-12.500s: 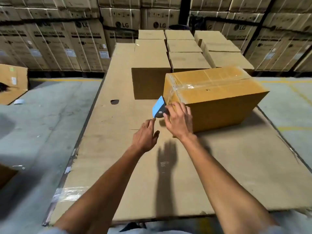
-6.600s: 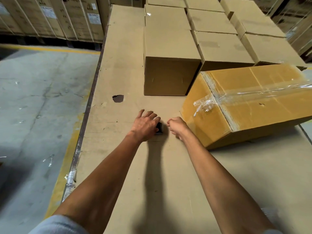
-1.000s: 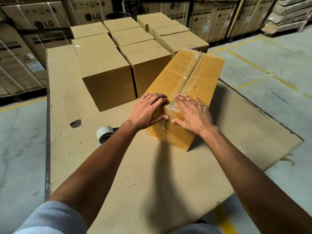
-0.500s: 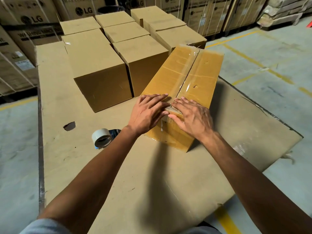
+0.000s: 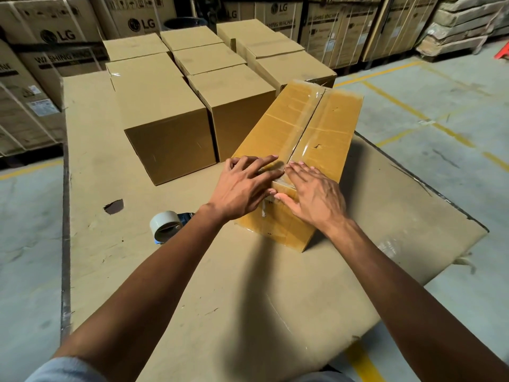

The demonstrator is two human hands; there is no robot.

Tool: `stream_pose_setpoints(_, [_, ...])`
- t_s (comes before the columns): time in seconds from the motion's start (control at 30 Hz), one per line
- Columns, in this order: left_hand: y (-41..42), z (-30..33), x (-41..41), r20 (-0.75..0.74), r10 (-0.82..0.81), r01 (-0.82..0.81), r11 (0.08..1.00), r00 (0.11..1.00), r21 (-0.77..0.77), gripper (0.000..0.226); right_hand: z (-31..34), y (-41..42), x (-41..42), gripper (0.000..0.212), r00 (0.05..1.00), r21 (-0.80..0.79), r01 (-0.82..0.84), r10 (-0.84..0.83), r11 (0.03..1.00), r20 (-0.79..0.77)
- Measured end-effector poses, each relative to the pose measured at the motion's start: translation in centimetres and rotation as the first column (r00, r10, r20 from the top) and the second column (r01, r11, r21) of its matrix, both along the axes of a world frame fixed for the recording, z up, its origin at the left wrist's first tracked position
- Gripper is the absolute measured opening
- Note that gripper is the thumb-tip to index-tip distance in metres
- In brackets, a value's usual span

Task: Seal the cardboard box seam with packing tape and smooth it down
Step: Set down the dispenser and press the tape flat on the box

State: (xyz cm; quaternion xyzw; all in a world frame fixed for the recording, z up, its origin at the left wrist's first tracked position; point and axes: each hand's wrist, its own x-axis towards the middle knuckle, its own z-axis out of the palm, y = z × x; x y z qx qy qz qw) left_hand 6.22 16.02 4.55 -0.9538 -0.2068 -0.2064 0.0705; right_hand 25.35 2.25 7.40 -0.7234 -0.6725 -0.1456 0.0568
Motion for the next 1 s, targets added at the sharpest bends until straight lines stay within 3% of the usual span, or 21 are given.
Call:
stream_pose_setpoints(0.33, [0.1, 0.5, 0.5, -0.026, 0.054, -0.055, 0.998, 0.998, -0.029, 0.067, 0.9, 0.5, -0.2, 0.081, 1.000, -0.146, -0.009, 0.011, 0.989, 0.014])
stream_pose_setpoints(0.47, [0.5, 0.1, -0.3, -0.053, -0.001, 0.001, 1.000, 0.999, -0.009, 0.069, 1.3, 0.1, 0.0, 0.087, 0.999, -0.194, -0.029, 0.032, 0.981, 0.012])
stream_pose_setpoints(0.6, [0.2, 0.5, 0.0, 0.009, 0.031, -0.030, 0.997, 0.999, -0.076, 0.058, 1.5, 0.3, -0.3, 0.078, 0.994, -0.153, -0.003, -0.014, 0.988, -0.111])
stream_pose_setpoints(0.73, [0.1, -0.2, 0.4, 0.045, 0.053, -0.051, 0.998, 0.998, -0.043, 0.053, 1.3, 0.6, -0.2, 0.076, 0.992, -0.133, -0.003, -0.014, 0.991, -0.126])
stream_pose_setpoints(1.0, [0.6, -0.3, -0.2, -0.016, -0.014, 0.014, 0.999, 1.000, -0.037, 0.072, 1.3, 0.2, 0.2, 0.084, 0.998, -0.161, -0.024, 0.014, 0.987, -0.062])
